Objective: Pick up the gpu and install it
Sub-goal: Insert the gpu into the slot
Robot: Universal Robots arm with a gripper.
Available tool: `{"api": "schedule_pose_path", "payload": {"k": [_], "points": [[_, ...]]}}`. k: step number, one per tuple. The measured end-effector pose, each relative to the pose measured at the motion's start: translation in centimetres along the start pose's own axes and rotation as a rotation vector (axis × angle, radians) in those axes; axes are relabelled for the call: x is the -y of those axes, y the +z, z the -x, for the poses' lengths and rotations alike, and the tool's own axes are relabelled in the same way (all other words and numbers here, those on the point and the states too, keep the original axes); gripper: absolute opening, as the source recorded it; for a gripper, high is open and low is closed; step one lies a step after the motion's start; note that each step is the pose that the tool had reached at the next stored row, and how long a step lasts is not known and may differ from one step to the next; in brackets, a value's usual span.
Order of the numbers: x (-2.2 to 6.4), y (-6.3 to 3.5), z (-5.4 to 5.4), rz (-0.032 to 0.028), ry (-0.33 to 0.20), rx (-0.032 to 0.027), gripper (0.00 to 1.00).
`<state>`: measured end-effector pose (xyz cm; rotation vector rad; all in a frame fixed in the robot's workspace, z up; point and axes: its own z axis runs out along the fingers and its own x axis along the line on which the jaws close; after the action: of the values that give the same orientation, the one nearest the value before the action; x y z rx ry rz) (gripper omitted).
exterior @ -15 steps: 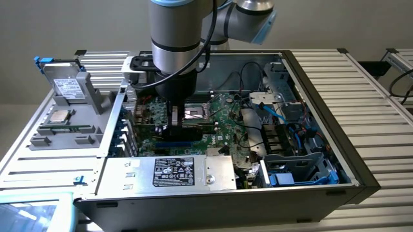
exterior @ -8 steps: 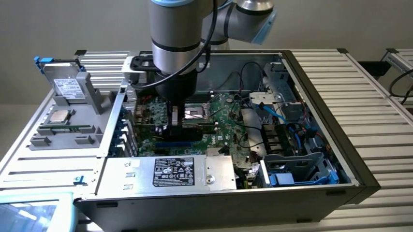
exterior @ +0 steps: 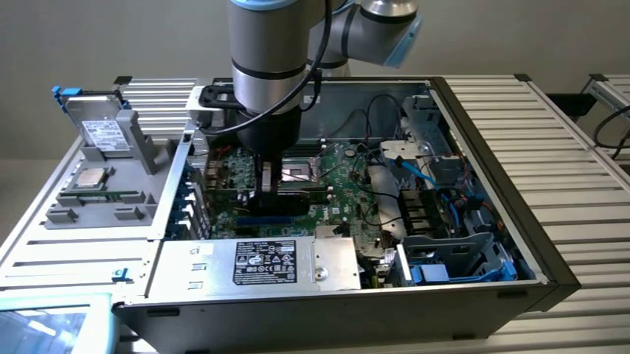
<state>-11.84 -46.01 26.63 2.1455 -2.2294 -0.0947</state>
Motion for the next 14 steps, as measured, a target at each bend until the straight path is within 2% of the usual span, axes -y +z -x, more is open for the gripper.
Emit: {"api": "schedule_pose_path", "payload": {"k": [14], "points": [[-0.10,0.54,-0.03,0.0000,0.000,0.0006,0.28]]}}
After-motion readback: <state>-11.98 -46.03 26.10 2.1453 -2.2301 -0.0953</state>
